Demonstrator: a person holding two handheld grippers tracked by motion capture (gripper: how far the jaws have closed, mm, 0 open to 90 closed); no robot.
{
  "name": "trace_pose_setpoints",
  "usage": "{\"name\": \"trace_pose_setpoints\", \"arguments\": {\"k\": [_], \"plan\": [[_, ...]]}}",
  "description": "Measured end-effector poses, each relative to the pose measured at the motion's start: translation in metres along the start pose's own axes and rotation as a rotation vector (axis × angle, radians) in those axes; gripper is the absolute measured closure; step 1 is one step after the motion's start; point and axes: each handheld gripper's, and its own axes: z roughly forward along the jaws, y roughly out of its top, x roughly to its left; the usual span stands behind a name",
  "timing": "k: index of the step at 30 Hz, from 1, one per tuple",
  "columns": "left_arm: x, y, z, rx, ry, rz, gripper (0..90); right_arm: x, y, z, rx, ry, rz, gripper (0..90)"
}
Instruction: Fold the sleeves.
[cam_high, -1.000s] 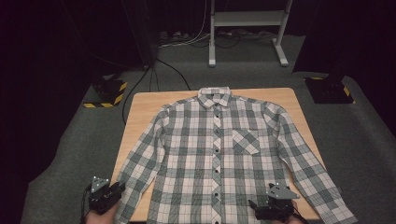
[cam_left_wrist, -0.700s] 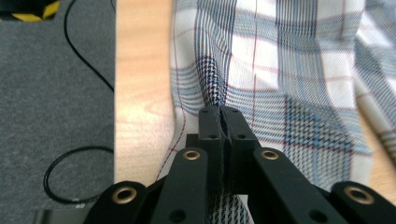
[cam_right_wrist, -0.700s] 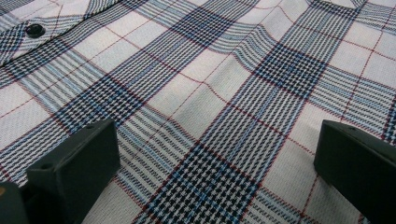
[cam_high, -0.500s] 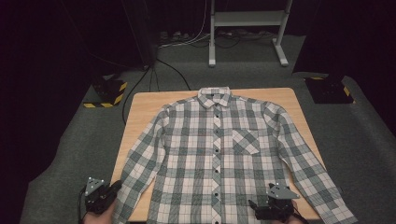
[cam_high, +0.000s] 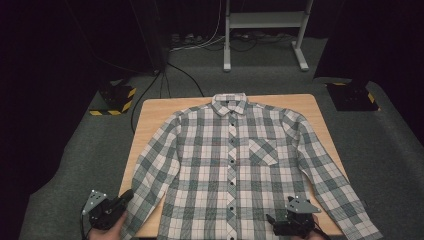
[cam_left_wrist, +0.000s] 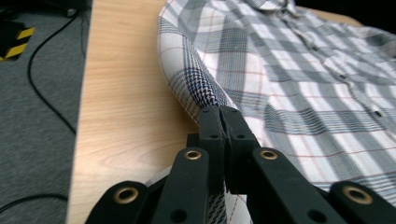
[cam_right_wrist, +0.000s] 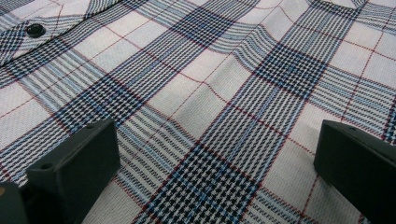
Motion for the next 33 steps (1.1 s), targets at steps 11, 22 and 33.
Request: {"name": "trace_pose_setpoints", "arguments": {"k": [11, 22, 33], "plan": [[-0.023, 0.006, 0.003, -0.04, -0.11, 0.016, 88.2, 0.0, 0.0, 0.0, 0.0, 0.0, 0.0, 0.0], [-0.048, 0.01, 0.008, -0.065, -0.174, 0.051, 88.2, 0.0, 0.0, 0.0, -0.001, 0.0, 0.0, 0.0], [-0.07, 0.022, 0.016, -0.078, -0.216, 0.077, 88.2, 0.0, 0.0, 0.0, -0.001, 0.0, 0.0, 0.0]]}}
